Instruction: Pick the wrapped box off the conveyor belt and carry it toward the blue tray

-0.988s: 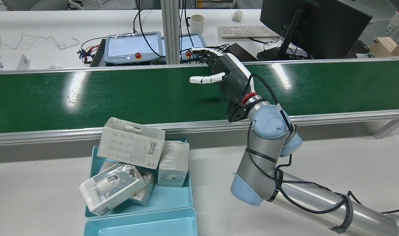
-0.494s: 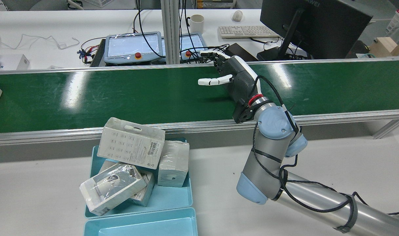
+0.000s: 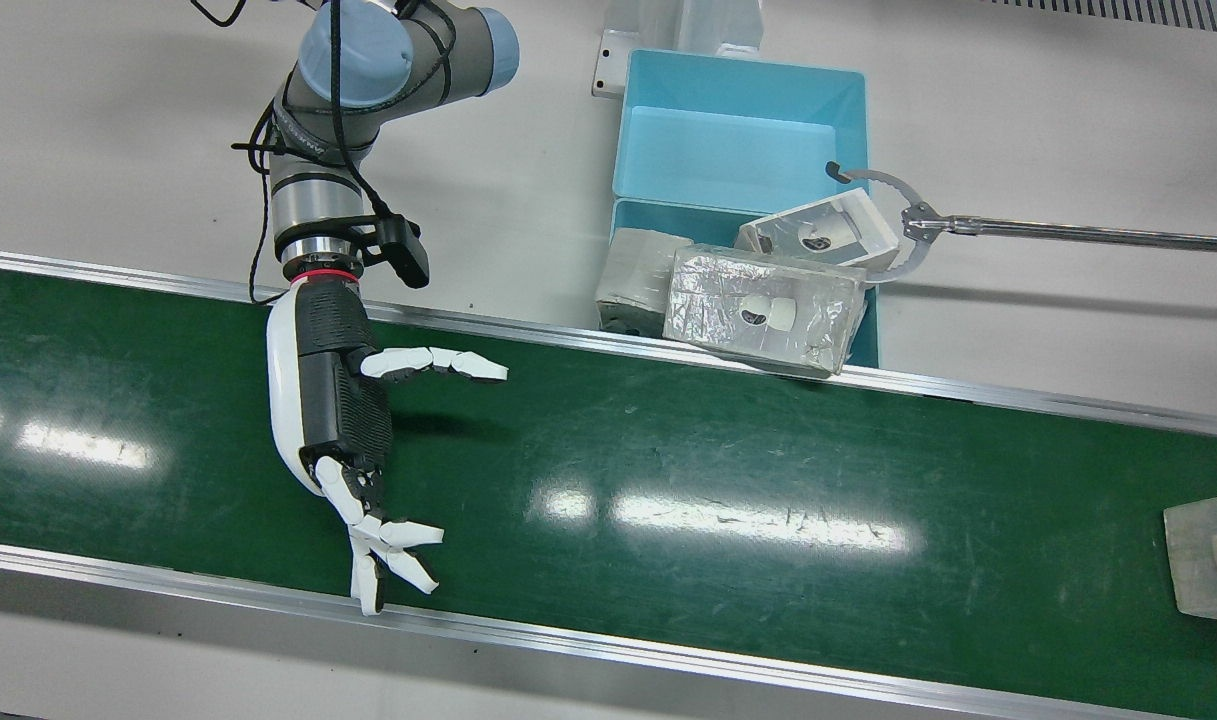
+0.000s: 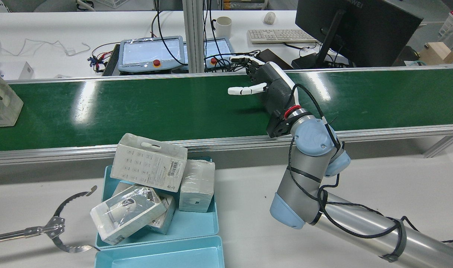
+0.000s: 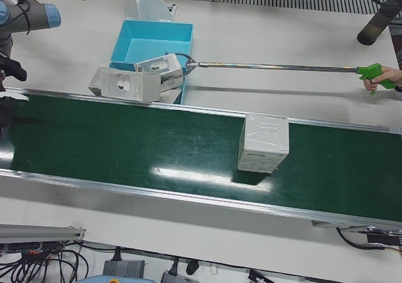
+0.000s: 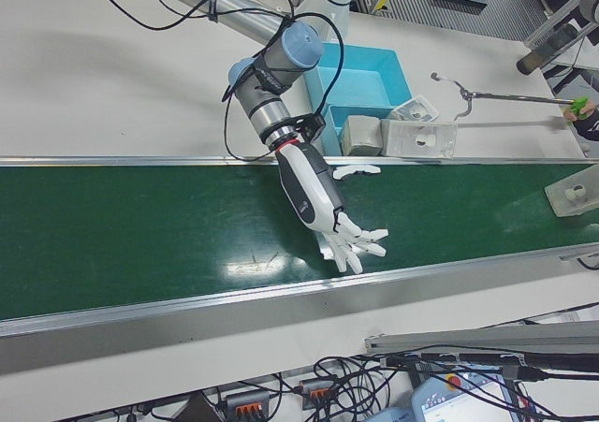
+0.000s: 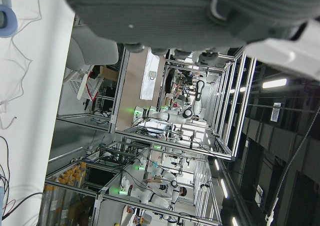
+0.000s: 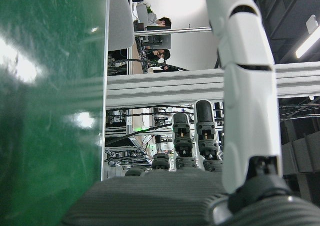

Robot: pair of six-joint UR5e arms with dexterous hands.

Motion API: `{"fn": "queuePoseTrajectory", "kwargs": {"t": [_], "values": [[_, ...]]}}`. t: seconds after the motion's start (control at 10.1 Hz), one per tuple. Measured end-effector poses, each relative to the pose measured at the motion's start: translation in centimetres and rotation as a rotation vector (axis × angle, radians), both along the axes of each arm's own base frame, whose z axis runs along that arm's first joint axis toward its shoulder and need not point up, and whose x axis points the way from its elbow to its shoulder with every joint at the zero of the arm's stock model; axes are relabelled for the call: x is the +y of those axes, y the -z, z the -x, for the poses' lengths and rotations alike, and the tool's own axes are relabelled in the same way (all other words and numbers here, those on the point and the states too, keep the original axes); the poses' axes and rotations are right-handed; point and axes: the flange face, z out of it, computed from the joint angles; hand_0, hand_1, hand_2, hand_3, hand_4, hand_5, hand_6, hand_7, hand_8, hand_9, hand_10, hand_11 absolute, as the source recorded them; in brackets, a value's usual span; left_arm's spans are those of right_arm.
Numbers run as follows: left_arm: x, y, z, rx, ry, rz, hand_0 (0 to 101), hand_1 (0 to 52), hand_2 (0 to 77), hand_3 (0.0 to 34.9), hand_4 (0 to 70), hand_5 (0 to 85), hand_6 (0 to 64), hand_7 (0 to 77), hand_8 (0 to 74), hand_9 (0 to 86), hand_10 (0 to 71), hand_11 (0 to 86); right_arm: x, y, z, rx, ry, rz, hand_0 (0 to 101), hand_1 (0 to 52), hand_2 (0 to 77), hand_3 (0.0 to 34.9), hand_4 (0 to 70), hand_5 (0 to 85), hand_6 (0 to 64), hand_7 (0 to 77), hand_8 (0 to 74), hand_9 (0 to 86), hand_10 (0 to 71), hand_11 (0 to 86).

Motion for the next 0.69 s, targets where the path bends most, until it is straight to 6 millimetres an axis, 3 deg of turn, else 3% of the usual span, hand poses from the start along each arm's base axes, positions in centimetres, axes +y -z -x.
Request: {"fn": "queuePoseTrajectory", "kwargs": {"t": [0.69], "values": [[0.0,0.0,0.0,0.0,0.0,0.0,0,0.0,0.5,0.0,0.0,1.1,0.0,0.5,0.5,0.0,0.5,0.5,-0.02,0.07,0.06,-0.006,0.002,0.002,50,17.5,16.9,0.0,15.8,28.4,9.3,10.4,1.6,4.4,0.0,1.1]]}}
